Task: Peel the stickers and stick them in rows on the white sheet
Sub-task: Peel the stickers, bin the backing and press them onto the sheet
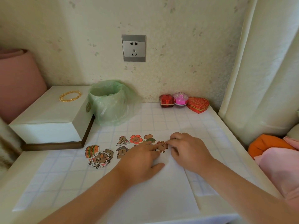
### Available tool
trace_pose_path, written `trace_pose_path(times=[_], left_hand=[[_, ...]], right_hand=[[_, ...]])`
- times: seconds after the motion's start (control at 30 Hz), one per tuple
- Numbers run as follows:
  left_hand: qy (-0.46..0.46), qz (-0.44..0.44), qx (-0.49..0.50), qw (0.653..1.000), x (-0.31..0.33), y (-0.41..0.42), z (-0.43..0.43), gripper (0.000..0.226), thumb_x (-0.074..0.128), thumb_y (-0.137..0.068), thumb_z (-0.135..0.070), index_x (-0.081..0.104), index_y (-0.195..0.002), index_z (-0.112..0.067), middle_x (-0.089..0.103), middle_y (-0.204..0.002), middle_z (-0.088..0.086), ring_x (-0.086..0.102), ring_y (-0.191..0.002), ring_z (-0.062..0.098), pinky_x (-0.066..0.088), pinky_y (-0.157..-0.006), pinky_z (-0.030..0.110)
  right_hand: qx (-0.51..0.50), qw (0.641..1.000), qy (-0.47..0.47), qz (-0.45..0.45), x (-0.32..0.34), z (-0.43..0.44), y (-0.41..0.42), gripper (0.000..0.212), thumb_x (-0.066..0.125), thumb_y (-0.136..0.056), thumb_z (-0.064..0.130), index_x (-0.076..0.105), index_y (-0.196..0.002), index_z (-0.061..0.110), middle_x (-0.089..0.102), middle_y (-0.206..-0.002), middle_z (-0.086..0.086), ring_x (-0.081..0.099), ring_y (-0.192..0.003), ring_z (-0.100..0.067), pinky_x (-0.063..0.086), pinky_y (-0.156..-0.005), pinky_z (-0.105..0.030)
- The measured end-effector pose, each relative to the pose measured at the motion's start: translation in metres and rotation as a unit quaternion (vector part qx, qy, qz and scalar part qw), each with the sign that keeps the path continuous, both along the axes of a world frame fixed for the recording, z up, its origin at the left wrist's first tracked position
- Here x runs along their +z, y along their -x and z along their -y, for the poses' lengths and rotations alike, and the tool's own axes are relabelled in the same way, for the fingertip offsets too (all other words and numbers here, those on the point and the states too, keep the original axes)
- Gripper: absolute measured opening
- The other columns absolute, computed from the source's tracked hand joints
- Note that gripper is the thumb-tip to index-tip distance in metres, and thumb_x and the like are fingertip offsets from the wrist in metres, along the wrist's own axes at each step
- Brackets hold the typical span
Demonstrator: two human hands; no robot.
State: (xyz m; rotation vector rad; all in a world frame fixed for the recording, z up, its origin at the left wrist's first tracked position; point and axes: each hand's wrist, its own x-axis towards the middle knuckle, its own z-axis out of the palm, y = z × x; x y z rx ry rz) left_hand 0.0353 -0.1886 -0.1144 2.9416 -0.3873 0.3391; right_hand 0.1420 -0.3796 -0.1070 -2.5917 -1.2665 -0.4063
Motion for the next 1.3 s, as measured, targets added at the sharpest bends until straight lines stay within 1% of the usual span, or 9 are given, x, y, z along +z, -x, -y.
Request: trace_pose_path(times=[0.13, 0.2, 0.27, 0.37, 0.57, 0.83, 1.03, 1.17, 1.3], left_hand=[[0.009, 0.079, 0.008, 0.997, 0.002, -0.001, 0.001, 0.035, 0.052, -0.083, -0.051, 0.059, -0.109, -0.029, 0.067, -0.104, -0.010, 0.064, -0.097, 0.016, 0.049, -0.065, 0.027], [-0.033, 0.079, 0.011, 0.996, -0.005, -0.006, -0.002, 0.050, 0.046, -0.089, -0.054, 0.058, -0.127, -0.024, 0.063, -0.125, -0.007, 0.058, -0.115, 0.020, 0.050, -0.084, 0.036], [-0.077, 0.077, 0.025, 0.994, -0.015, -0.009, -0.004, 0.063, 0.038, -0.093, -0.055, 0.055, -0.139, -0.016, 0.056, -0.142, -0.002, 0.050, -0.127, 0.024, 0.042, -0.098, 0.043], [-0.103, 0.088, 0.024, 0.990, -0.020, -0.010, -0.006, 0.064, 0.033, -0.097, -0.055, 0.054, -0.141, -0.013, 0.054, -0.145, -0.001, 0.045, -0.130, 0.024, 0.028, -0.101, 0.041], [-0.099, 0.077, 0.057, 0.990, -0.017, -0.004, 0.003, 0.063, 0.032, -0.096, -0.053, 0.059, -0.137, -0.014, 0.057, -0.142, 0.001, 0.052, -0.132, 0.025, 0.049, -0.098, 0.049], [-0.097, 0.042, 0.072, 0.992, -0.015, -0.005, 0.007, 0.065, 0.029, -0.095, -0.055, 0.059, -0.136, -0.015, 0.056, -0.143, 0.002, 0.049, -0.135, 0.027, 0.048, -0.099, 0.054], [-0.054, 0.067, 0.006, 0.996, -0.016, -0.007, -0.001, 0.047, 0.040, -0.096, -0.048, 0.064, -0.126, -0.021, 0.063, -0.124, 0.000, 0.057, -0.120, 0.032, 0.054, -0.085, 0.050], [-0.060, 0.110, -0.024, 0.992, -0.011, -0.004, -0.001, 0.038, 0.042, -0.096, -0.044, 0.069, -0.115, -0.026, 0.067, -0.117, -0.004, 0.063, -0.098, 0.026, 0.055, -0.063, 0.035], [-0.079, 0.143, 0.013, 0.986, -0.001, 0.005, 0.008, 0.036, 0.043, -0.090, -0.043, 0.075, -0.099, -0.027, 0.070, -0.095, -0.014, 0.064, -0.081, 0.017, 0.030, -0.046, 0.021]], right_hand=[[-0.005, 1.000, 0.008, 0.023, 0.000, -0.004, 0.002, 0.034, 0.039, -0.085, 0.027, 0.073, -0.090, 0.025, 0.063, -0.091, 0.011, 0.061, -0.067, -0.017, 0.044, -0.043, -0.028], [0.005, 0.999, 0.035, 0.031, -0.001, -0.004, 0.002, 0.027, 0.050, -0.084, 0.020, 0.070, -0.101, 0.026, 0.060, -0.093, 0.008, 0.058, -0.066, -0.018, 0.043, -0.044, -0.029], [0.023, 0.998, 0.053, 0.035, -0.003, -0.004, 0.001, 0.037, 0.061, -0.078, 0.013, 0.067, -0.113, 0.026, 0.058, -0.096, 0.004, 0.055, -0.066, -0.019, 0.044, -0.045, -0.030], [0.026, 0.996, 0.069, 0.047, -0.003, -0.004, 0.000, 0.042, 0.061, -0.076, 0.012, 0.067, -0.116, 0.025, 0.056, -0.098, 0.002, 0.054, -0.067, -0.020, 0.044, -0.047, -0.032], [0.013, 0.996, 0.053, 0.077, -0.003, -0.003, 0.001, 0.029, 0.071, -0.073, 0.015, 0.074, -0.100, 0.024, 0.062, -0.094, 0.005, 0.059, -0.065, -0.018, 0.043, -0.047, -0.029], [0.017, 0.995, 0.036, 0.092, -0.002, 0.003, 0.007, 0.021, 0.067, -0.075, 0.019, 0.076, -0.093, 0.025, 0.066, -0.096, 0.005, 0.060, -0.063, -0.018, 0.044, -0.050, -0.029], [0.051, 0.996, 0.022, 0.071, -0.006, 0.006, 0.009, 0.032, 0.069, -0.071, 0.014, 0.076, -0.099, 0.027, 0.067, -0.103, 0.012, 0.063, -0.068, -0.014, 0.042, -0.044, -0.024], [0.043, 0.996, 0.043, 0.061, -0.005, 0.003, 0.010, 0.031, 0.063, -0.072, 0.014, 0.075, -0.097, 0.029, 0.066, -0.102, 0.018, 0.059, -0.067, -0.013, 0.043, -0.043, -0.026], [0.050, 0.994, 0.065, 0.067, -0.006, 0.003, 0.010, 0.034, 0.064, -0.073, 0.013, 0.074, -0.101, 0.028, 0.066, -0.103, 0.018, 0.058, -0.065, -0.014, 0.043, -0.044, -0.027]])
